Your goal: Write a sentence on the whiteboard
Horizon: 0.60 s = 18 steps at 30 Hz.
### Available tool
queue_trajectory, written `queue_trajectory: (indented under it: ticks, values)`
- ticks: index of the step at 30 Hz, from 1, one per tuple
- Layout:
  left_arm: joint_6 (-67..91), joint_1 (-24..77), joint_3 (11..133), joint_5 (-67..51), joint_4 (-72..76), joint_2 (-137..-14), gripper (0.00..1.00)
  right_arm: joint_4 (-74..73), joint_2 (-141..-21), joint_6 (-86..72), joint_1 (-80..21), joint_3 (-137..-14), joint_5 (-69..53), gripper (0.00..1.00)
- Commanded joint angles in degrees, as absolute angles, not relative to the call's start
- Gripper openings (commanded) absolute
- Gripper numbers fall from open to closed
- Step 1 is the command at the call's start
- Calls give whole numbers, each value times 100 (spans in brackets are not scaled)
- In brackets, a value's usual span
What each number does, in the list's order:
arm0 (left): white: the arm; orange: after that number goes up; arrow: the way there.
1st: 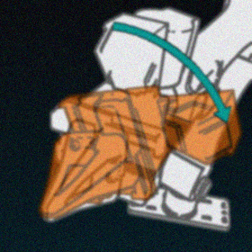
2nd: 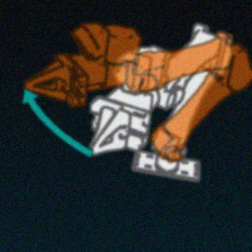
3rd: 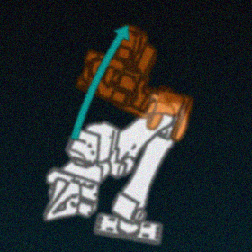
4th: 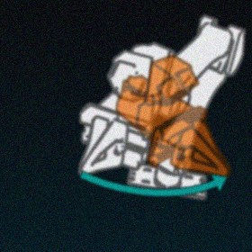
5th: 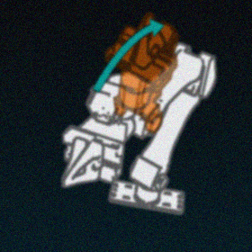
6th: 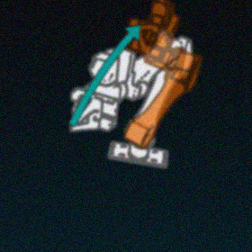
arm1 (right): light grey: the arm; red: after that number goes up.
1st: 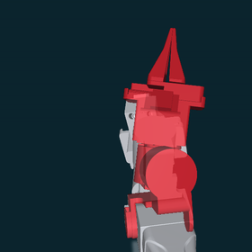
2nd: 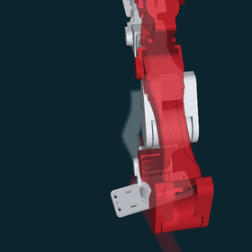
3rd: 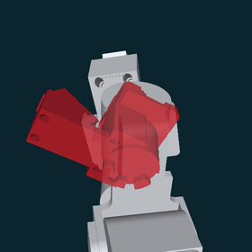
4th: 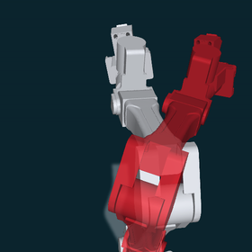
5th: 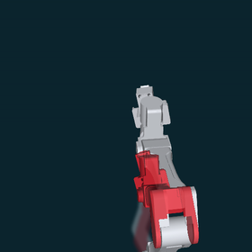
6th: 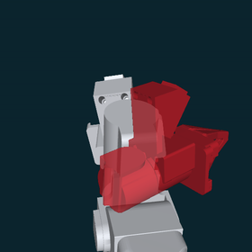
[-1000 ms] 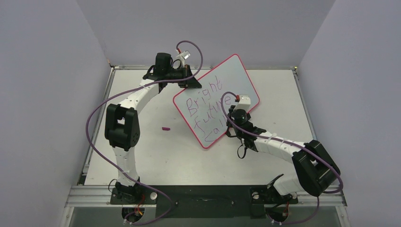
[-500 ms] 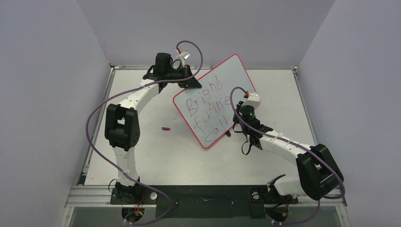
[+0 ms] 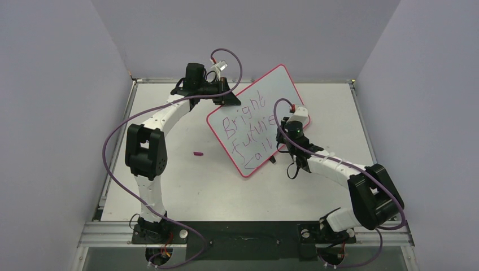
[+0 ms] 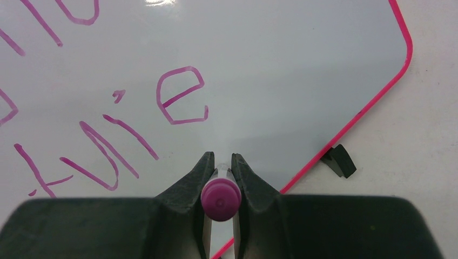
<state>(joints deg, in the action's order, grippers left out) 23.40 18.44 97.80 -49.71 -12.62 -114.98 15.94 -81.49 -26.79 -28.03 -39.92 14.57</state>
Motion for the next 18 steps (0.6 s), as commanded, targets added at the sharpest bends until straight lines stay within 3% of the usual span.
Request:
queue_trajectory:
  ticks: [1, 18]
  values:
    - [2112, 1881, 9870, -5227, -685, -11127, 0, 1925, -8246, -2814, -2766, -4240, 1277, 0]
    - [2122, 1881, 9861, -5228, -683, -11123, 0, 1959, -8303, -3048, -2943, -4002, 894, 0]
